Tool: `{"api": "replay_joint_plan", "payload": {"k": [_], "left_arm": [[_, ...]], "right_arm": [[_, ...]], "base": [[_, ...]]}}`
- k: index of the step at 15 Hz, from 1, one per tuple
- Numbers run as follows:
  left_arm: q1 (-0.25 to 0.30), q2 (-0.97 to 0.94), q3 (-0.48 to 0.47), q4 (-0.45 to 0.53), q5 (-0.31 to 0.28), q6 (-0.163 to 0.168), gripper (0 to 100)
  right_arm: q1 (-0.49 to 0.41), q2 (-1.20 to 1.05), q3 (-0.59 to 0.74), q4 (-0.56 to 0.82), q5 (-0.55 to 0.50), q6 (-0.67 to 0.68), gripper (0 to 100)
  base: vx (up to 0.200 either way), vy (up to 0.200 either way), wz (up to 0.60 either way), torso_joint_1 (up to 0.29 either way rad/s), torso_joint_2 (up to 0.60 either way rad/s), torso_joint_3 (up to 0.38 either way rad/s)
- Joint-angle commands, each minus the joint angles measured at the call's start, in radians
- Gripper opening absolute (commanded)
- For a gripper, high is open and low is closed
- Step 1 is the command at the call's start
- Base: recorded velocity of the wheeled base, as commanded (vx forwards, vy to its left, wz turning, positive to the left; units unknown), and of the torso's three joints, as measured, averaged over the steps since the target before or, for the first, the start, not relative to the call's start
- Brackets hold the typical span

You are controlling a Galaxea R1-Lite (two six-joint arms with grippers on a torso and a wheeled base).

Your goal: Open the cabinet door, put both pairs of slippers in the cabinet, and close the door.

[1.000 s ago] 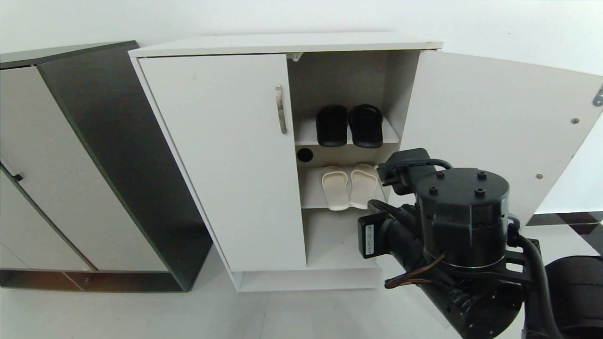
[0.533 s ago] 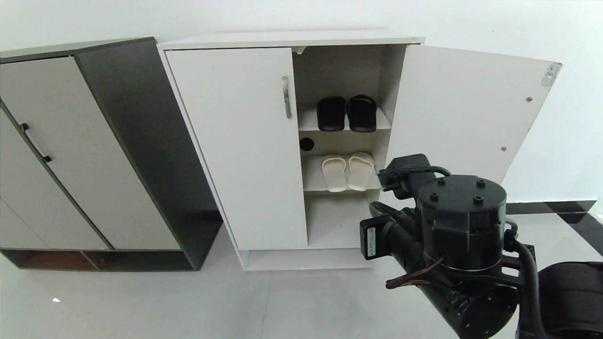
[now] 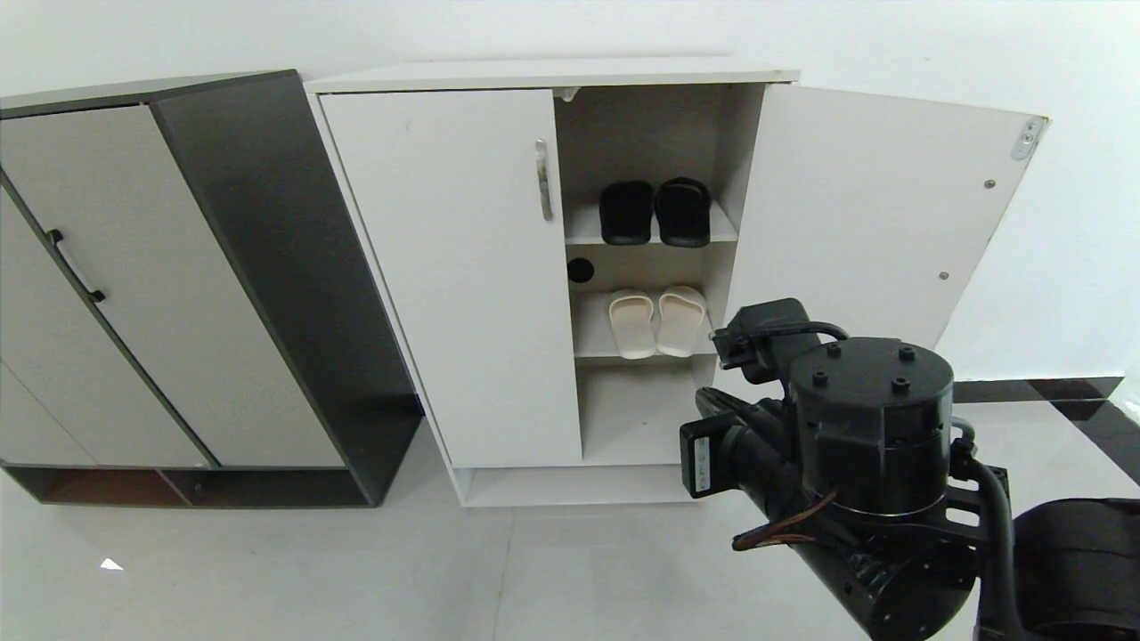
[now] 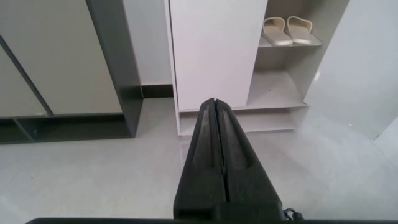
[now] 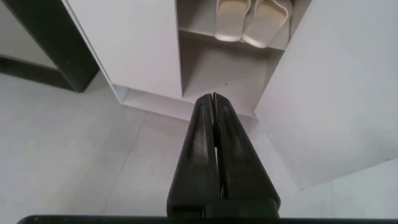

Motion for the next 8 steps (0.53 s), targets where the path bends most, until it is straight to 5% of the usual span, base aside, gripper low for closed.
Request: {"api": "replay_joint_plan", "payload": {"k": [1,8], "left_arm": [[0.000,0.001,0.000,0.000,0.000,0.000,0],[0.000,0.001,0.000,0.000,0.000,0.000,0]], "right_arm": [[0.002,0.004,0.003,-0.005,0.003,0.000,0],[0.002,0.004,-0.005,-0.006,0.006,-0.001,0]], "base": [[0.000,0.000,0.00,0.000,0.00,0.000],[0.000,0.000,0.00,0.000,-0.01,-0.010]]}}
